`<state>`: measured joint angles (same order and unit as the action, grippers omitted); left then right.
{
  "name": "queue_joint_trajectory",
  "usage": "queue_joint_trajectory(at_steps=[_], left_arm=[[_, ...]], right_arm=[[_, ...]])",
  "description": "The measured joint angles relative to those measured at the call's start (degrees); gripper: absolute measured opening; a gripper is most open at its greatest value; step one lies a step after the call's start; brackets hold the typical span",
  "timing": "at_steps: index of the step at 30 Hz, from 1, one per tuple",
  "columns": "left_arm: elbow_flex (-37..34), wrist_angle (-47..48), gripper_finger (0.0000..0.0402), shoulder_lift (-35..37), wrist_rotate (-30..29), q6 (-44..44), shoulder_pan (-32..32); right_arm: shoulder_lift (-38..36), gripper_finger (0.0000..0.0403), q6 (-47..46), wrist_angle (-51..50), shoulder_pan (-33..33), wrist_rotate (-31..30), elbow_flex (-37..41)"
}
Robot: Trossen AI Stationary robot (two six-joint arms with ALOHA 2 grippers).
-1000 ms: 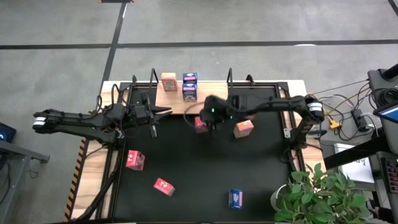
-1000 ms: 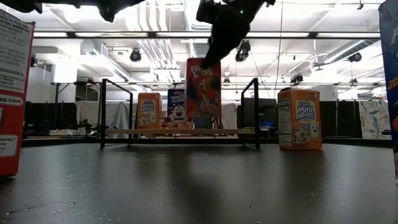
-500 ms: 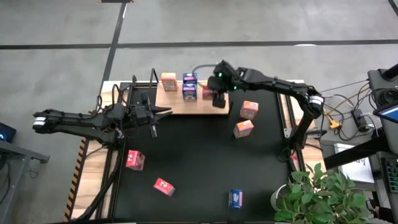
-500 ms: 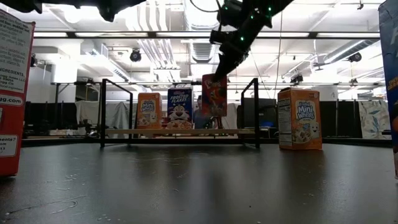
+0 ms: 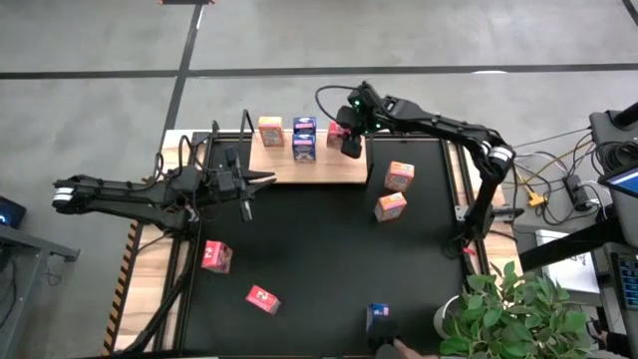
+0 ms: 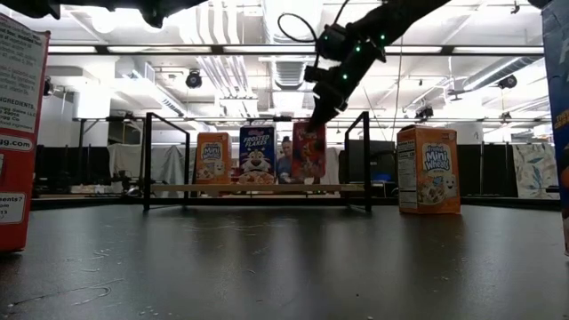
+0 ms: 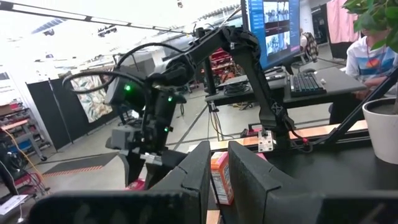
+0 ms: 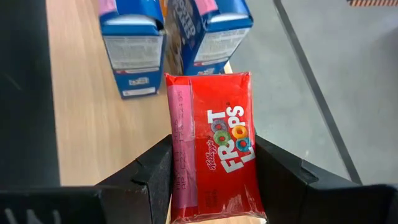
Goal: Stack cereal on shelf
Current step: Put the top right red cereal box on the shelf
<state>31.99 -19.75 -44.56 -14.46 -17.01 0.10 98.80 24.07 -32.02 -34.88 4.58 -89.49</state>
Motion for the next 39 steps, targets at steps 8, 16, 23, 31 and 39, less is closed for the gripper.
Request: queue_joint_trajectory(at_steps=[8,16,23,31,39], left_arm=[[0.0,0.0,0.0040,0.0,0.0,-0.3,0.0],[0.0,0.1,0.0040,-0.1,0.0,-0.3,0.0],[0.0,0.1,0.0040,-0.1,0.0,-0.3,0.0],[0.0,0.1,0.0040,-0.1,0.0,-0.3,0.0],[0.0,0.1,0.0040,-0.1,0.0,-0.3,0.0]], right_arm=[[1.1,0.0180,0.6,0.8,-0.5,0.0,0.0],[1.1,0.0180,0.3,0.8,-0.4,0.0,0.0],[1.1,0.0180,2.1,1.0,-0.4,0.0,0.7],[1.1,0.0198,0.0,1.1,-0.7,0.0,0.9],[1.1,0.0210,-0.9,1.1,-0.7,0.0,0.9]])
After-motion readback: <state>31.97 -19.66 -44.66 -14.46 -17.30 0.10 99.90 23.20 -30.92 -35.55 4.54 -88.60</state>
